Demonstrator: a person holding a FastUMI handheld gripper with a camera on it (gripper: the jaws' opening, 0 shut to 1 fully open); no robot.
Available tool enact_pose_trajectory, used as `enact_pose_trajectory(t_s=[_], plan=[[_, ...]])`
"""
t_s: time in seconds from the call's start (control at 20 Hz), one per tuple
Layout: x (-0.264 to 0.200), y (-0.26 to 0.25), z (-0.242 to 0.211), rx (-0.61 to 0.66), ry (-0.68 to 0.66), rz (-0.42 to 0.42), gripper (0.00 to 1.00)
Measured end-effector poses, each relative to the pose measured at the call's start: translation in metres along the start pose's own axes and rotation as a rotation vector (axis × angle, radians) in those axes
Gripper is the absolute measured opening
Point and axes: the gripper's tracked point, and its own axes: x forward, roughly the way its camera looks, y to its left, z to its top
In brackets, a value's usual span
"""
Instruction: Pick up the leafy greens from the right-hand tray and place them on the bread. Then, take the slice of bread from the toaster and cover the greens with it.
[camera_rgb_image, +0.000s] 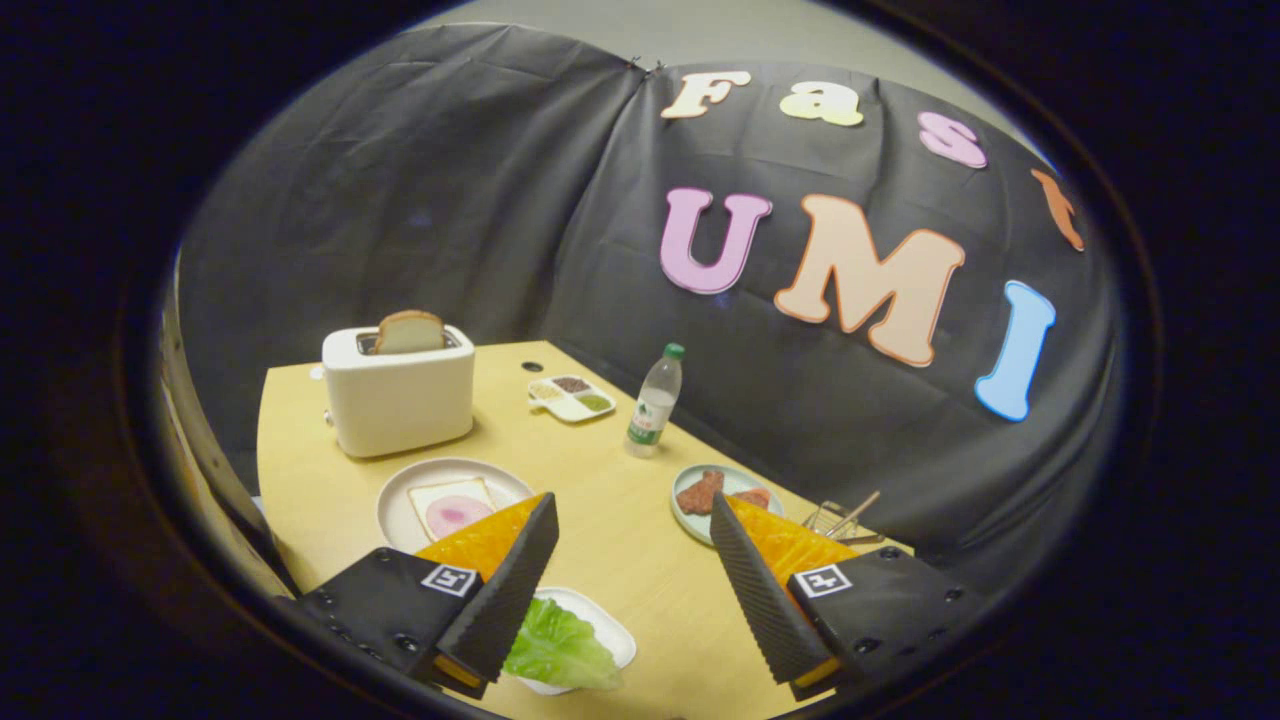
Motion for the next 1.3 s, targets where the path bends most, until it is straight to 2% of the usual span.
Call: enact_pose_trajectory(t_s=[0.6, 0.9, 1.3], plan=[[0.018, 0.026, -0.099, -0.041, 0.252, 0.201, 0.99], [0.021, 0.033, -0.131, -0.043, 0.33, 0.261, 0.99], [0.019, 0.055, -0.189, 0.009, 0.503, 0.326, 0.99]])
